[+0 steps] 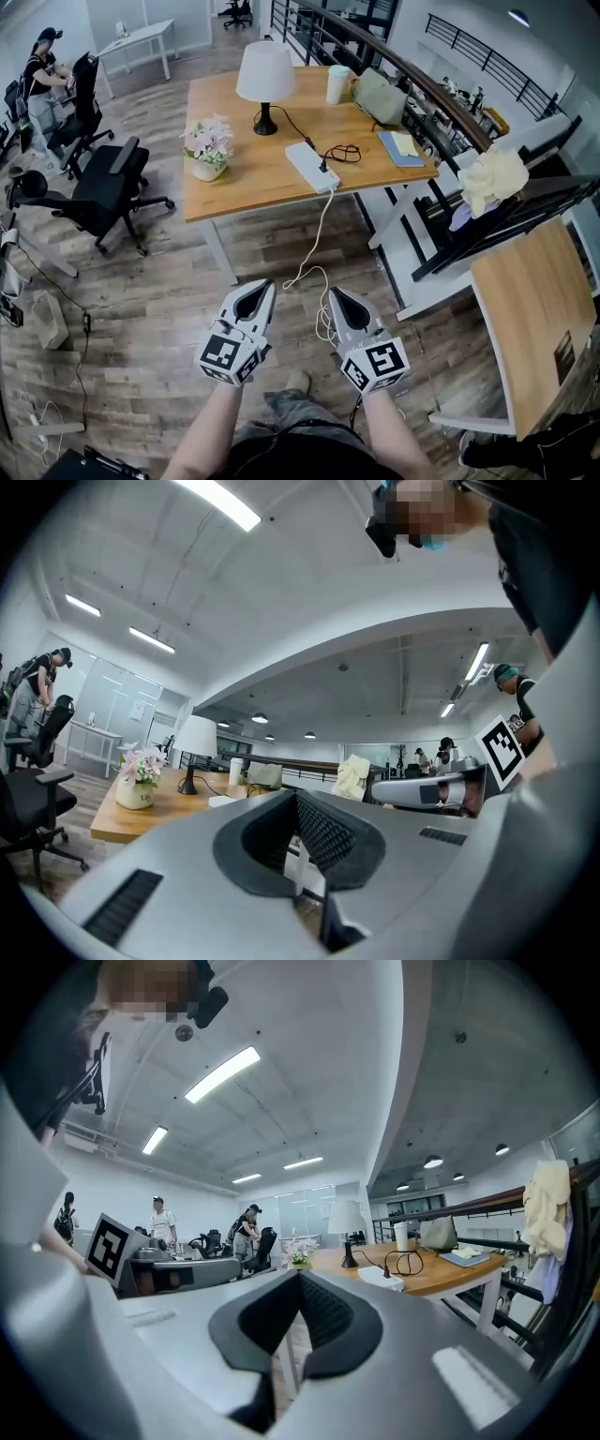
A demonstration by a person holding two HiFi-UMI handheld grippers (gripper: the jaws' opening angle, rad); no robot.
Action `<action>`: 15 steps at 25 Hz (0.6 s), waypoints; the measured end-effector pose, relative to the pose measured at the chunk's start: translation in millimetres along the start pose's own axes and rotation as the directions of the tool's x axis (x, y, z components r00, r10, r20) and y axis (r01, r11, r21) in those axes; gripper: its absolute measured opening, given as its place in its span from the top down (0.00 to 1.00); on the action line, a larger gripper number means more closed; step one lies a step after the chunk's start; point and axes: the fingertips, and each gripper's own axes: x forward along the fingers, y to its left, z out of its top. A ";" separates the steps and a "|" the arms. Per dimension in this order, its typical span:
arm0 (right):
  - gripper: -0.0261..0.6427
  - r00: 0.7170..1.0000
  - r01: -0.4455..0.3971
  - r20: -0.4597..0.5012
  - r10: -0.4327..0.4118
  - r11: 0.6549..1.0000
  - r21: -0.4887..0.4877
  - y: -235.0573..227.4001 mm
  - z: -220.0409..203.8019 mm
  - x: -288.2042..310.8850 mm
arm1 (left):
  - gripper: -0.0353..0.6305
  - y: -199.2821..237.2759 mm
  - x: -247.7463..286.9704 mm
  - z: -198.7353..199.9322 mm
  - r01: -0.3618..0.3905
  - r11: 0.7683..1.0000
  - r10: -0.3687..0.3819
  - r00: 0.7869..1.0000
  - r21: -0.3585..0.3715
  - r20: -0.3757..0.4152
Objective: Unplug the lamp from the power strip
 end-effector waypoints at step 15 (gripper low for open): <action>0.95 0.999 -0.007 -0.032 0.007 1.000 -0.008 -57.0 -6.1 64.6 | 0.95 30.1 83.8 -4.8 -0.002 1.000 0.003 1.000 -0.017 0.006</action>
